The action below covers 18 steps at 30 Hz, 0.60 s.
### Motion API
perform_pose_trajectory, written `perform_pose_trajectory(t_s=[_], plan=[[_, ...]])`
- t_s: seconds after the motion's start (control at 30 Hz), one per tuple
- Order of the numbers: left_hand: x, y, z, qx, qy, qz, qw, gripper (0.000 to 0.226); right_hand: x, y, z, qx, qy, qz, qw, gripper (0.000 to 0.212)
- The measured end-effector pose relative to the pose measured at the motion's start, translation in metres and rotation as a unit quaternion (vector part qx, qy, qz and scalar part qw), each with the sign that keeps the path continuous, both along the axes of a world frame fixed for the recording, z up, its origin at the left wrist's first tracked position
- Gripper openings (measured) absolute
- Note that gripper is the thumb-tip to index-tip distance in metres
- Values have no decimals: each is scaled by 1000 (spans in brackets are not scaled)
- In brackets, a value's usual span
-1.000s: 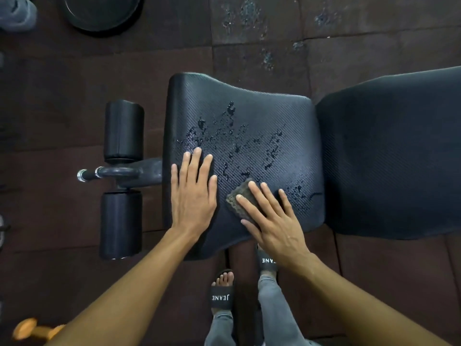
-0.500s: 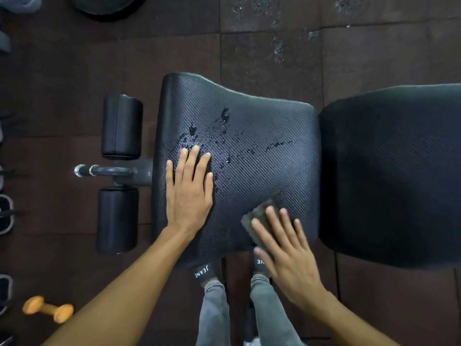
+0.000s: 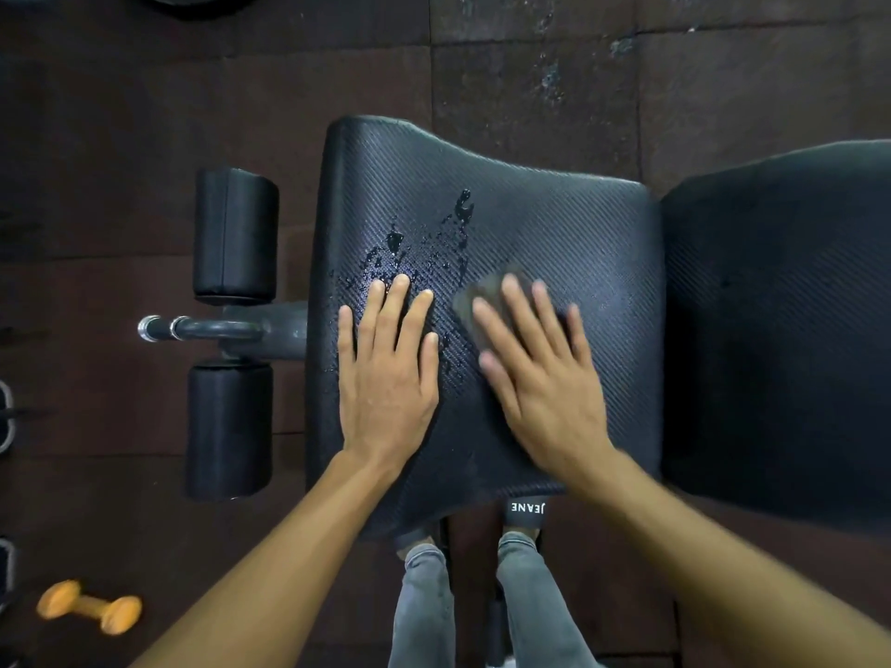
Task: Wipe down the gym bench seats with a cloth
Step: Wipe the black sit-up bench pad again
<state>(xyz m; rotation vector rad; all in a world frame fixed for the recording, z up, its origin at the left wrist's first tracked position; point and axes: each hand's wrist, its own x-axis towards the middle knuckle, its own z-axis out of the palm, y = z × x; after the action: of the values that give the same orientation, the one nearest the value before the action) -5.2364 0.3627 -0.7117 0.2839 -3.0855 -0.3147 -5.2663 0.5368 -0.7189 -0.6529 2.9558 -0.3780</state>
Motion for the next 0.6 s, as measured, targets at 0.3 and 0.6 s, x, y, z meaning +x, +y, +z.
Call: perform_pose_trajectory(t_s=[0.3, 0.6], plan=[[0, 1, -1, -6, -11, 4, 1000, 44, -105, 38, -6, 8, -64, -141, 988, 53], [-13, 2, 16, 135, 37, 92, 986, 45, -91, -79, 21, -136, -164, -69, 974, 55]])
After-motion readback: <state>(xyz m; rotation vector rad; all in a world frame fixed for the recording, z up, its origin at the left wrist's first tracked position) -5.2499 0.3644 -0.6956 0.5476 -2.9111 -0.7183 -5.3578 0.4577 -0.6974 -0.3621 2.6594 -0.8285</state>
